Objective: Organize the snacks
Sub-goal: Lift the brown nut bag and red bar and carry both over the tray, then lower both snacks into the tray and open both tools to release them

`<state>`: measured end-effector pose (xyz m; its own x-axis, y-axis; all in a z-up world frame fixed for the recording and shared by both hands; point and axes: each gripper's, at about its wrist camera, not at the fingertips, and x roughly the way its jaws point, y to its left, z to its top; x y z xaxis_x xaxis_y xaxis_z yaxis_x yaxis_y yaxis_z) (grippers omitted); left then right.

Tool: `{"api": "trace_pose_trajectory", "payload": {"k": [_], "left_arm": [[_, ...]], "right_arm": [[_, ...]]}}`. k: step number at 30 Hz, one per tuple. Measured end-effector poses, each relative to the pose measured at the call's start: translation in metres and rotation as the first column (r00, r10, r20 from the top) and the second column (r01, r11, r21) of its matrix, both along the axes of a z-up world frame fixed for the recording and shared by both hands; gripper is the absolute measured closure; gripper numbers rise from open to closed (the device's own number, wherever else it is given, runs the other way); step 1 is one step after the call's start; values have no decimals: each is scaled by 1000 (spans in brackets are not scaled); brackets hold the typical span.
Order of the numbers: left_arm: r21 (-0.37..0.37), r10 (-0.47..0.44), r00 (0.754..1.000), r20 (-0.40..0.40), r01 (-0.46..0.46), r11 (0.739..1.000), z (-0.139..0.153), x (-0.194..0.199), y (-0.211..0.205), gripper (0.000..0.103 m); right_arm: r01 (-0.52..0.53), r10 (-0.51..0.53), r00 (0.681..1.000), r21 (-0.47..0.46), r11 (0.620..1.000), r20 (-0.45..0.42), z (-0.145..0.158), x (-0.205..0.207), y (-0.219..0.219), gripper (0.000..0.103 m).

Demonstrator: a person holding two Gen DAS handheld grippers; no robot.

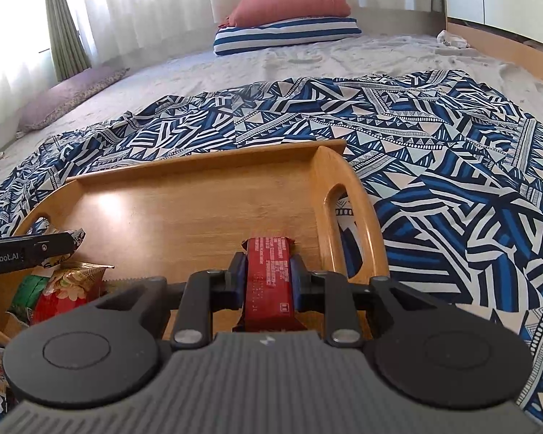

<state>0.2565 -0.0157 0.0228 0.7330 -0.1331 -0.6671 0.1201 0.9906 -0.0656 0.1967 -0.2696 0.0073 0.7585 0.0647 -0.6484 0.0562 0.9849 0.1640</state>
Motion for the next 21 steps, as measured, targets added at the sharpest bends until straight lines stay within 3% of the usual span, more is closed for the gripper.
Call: {"api": "trace_pose_trajectory", "payload": {"k": [13,19,21], "left_arm": [[-3,8,1000,-8,-8,1000,-6,0,1,55],[2,10,1000,-3,-10,1000,-4,-3,1,46],[10,8,1000,5,-8,1000,-3,-5,1,43]], "right_arm": [[-6,6,1000,-24,1000,10,-3,-1,6,74],[2,-2,1000,-32,999,20,-2,-3,9,53],[0,1,1000,-36,999,29,-1,-4,10,53]]}}
